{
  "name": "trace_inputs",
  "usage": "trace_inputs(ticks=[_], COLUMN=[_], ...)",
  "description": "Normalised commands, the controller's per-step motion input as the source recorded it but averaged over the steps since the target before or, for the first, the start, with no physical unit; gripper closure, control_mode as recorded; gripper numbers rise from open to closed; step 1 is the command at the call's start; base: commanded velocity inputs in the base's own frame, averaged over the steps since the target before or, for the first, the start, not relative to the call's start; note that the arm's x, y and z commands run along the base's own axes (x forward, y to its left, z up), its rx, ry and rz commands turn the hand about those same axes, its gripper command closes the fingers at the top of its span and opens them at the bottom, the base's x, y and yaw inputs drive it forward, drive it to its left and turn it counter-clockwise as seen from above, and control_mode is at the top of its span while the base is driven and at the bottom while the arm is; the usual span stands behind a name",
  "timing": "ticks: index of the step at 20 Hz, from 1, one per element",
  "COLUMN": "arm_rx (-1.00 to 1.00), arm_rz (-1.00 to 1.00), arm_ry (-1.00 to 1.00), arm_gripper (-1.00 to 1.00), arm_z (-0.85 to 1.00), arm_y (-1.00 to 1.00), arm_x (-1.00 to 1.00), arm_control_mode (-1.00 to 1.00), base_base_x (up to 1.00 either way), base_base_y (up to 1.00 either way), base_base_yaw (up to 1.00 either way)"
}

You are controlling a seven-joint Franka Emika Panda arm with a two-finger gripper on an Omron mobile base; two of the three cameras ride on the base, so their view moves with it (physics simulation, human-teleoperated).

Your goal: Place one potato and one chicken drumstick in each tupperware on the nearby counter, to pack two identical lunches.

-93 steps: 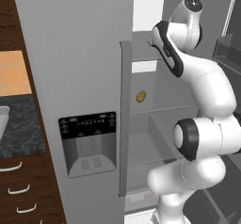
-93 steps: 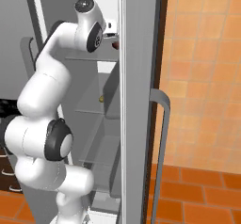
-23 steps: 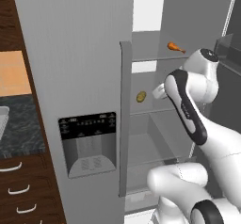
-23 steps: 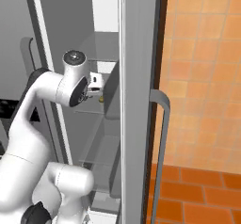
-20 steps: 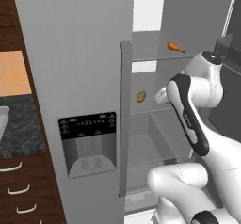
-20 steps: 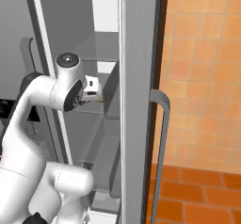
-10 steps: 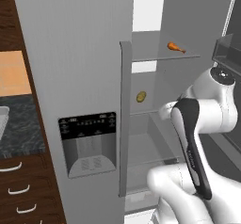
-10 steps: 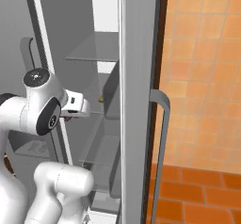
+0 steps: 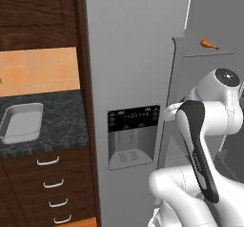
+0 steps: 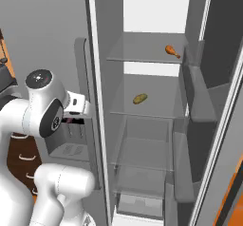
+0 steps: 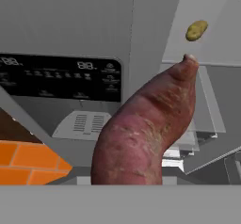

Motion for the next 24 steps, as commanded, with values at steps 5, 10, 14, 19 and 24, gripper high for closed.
trace_inputs(ticks=[5, 10, 14, 19, 24], arm_rx=[0.00, 0.00, 0.00, 0.00, 0.00], arm_rz=[0.00, 0.00, 0.00, 0.00, 0.00], arm_ry=[0.00, 0.00, 0.00, 0.00, 0.00], arm_gripper=[1.00, 1.00, 1.00, 1.00, 1.00], arm_z=[0.00, 0.00, 0.00, 0.00, 0.00], arm_y=[0.00, 0.00, 0.00, 0.00, 0.00], arm_x=[0.00, 0.00, 0.00, 0.00, 0.00], arm_control_mode=[1.00, 1.00, 1.00, 1.00, 1.00], base_base_x=[-0.12, 0.00, 0.00, 0.00, 0.00], base_base_y=[1.00, 1.00, 1.00, 1.00, 1.00], base_base_yaw=[-0.04, -0.07, 0.00, 0.00, -0.02])
